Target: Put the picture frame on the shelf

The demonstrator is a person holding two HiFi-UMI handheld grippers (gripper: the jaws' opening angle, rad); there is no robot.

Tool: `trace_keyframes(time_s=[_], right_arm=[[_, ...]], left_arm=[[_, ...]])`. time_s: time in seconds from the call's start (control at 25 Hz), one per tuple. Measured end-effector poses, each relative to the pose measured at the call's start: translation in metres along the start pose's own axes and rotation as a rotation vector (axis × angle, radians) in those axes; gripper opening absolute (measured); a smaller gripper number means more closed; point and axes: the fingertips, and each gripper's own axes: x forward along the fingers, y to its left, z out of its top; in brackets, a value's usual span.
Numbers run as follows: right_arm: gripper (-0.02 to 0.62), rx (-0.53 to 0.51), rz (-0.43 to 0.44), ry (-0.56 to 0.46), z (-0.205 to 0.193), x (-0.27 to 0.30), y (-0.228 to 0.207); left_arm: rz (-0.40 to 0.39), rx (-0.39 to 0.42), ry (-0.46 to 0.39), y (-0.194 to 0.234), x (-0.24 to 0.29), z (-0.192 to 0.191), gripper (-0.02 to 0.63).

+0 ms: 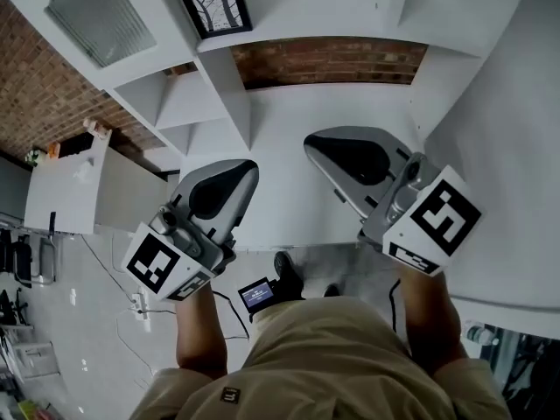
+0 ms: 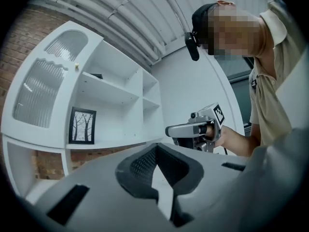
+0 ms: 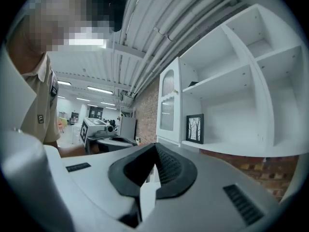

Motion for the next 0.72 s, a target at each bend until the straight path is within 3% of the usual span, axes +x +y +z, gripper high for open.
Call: trace_keyframes(time_s=[0.32,0.72], right_arm=[[0.006,0.021,0.101,-0.023,-0.002,-0.069,0.057],[0.003,0.065,0.171,0.021,-0.021,-0.089,0.118]], left_arm=[[0.052,0.022,0.021,-0.094,-0.013,0.015,0.006],[0.074,0.022,0.019,-0.127,-0.045,0.016,0.006]])
